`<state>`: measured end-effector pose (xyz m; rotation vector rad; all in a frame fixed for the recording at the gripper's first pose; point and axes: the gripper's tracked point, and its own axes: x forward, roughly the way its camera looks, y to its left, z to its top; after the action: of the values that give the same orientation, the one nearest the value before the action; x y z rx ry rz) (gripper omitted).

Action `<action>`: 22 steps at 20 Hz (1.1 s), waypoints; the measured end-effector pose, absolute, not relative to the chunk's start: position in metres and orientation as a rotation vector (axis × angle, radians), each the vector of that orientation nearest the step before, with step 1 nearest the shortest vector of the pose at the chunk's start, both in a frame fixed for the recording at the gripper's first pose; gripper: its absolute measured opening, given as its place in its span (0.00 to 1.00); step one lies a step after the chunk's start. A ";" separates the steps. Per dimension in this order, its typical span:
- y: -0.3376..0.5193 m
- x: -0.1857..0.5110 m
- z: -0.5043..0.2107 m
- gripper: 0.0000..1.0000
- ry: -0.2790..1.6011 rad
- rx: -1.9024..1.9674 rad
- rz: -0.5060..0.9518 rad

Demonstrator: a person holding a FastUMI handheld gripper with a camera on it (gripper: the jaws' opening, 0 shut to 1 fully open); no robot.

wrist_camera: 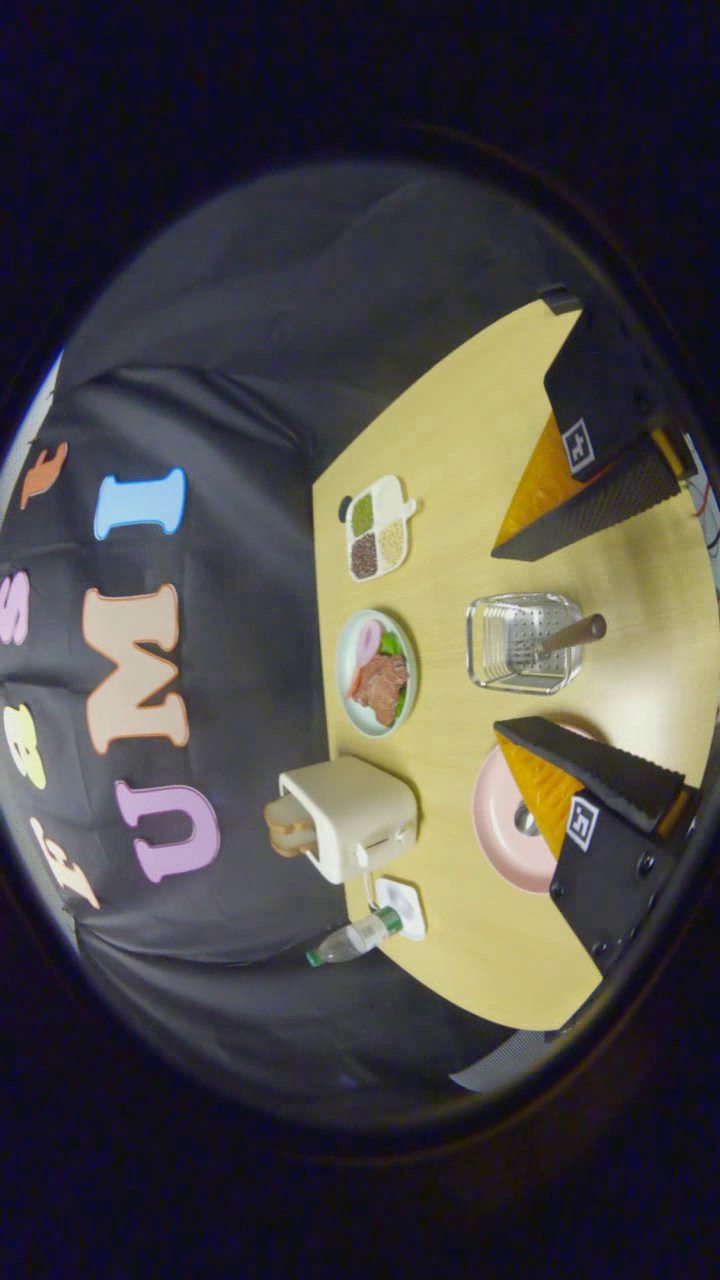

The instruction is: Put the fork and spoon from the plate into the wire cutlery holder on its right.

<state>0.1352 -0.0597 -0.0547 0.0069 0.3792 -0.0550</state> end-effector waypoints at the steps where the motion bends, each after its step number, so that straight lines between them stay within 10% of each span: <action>1: -0.053 0.133 -0.050 0.99 0.347 0.008 -0.054; 22: 0.102 0.108 -0.166 1.00 0.422 0.006 0.016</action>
<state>0.1078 0.1020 -0.1661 0.0057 0.4223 0.0162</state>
